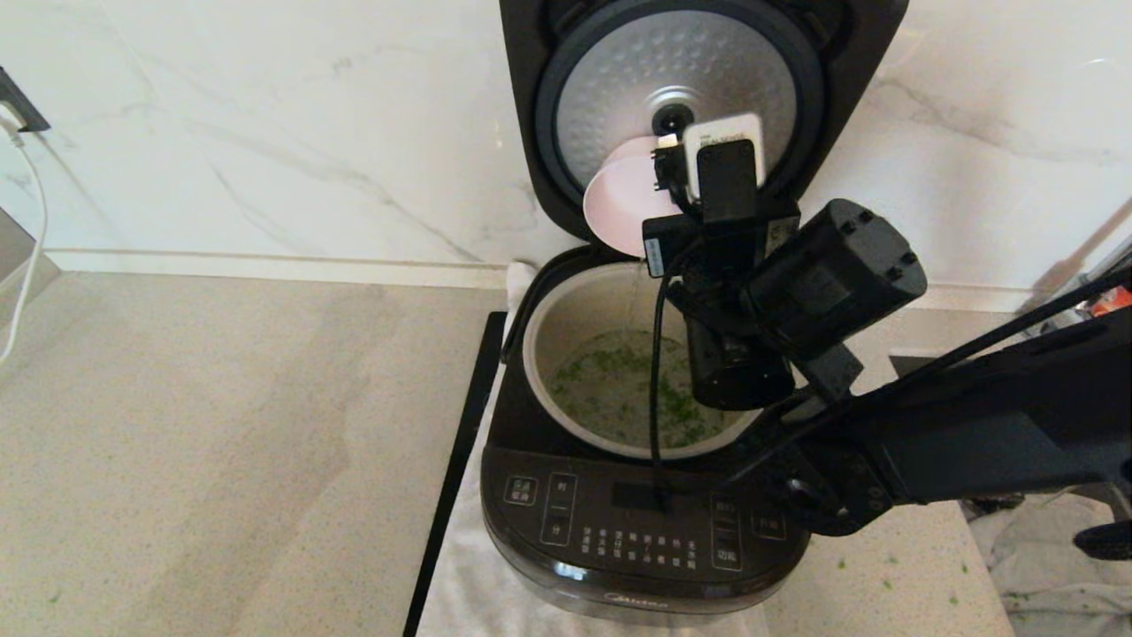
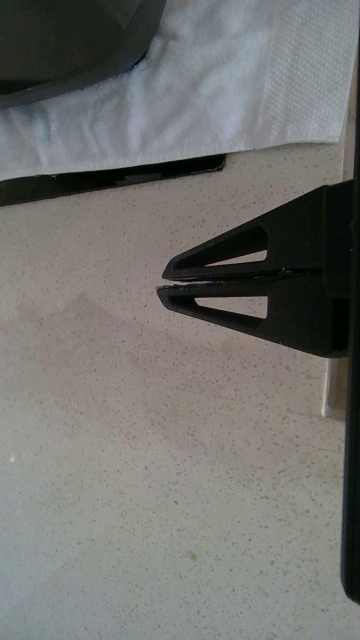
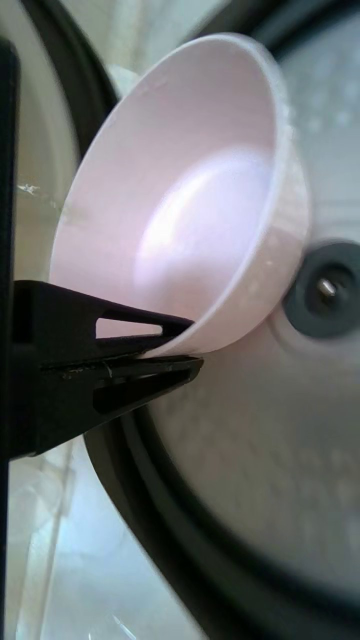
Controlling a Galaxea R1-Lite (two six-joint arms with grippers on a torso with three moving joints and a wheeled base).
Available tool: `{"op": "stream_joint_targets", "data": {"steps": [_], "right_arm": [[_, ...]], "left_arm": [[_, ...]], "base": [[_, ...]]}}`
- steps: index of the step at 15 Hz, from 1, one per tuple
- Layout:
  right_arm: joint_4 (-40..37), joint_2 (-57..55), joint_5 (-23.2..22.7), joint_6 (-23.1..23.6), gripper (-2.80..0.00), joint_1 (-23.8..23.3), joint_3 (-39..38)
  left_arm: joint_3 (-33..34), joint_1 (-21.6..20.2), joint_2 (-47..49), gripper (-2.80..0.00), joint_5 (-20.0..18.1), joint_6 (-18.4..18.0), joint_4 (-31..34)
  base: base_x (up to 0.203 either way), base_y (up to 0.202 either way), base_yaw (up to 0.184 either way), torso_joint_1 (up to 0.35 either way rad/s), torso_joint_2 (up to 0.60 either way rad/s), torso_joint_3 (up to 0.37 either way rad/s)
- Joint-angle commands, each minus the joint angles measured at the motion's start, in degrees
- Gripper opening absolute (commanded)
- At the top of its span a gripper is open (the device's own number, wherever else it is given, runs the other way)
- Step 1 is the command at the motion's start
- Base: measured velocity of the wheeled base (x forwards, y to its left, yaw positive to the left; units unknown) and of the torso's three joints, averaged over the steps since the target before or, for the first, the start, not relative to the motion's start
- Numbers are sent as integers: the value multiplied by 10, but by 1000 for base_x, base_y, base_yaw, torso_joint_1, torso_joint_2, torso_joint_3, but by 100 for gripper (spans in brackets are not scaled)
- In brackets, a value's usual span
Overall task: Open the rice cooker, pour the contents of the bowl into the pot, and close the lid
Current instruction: Pour the water from the bowl into the rice cooker
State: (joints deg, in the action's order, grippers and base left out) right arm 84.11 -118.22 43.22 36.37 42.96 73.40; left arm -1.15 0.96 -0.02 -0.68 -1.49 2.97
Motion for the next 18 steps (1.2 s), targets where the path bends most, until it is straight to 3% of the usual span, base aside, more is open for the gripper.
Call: {"op": "stream_joint_targets", "data": {"steps": [1, 13, 15, 18], "right_arm": [[17, -7, 2, 4, -280, 2, -2], [-44, 40, 36, 3, -280, 59, -39], [-79, 57, 40, -4, -280, 72, -47], [-198, 91, 41, -67, -280, 80, -48]], "left_arm": [[0, 0, 0, -280, 1, 0, 0], [0, 0, -1, -280, 1, 0, 0], [0, 0, 0, -280, 1, 0, 0], [0, 0, -1, -280, 1, 0, 0]], "base": [[0, 0, 0, 0, 0, 0], [0, 0, 0, 0, 0, 0], [0, 0, 0, 0, 0, 0], [0, 0, 0, 0, 0, 0]]}}
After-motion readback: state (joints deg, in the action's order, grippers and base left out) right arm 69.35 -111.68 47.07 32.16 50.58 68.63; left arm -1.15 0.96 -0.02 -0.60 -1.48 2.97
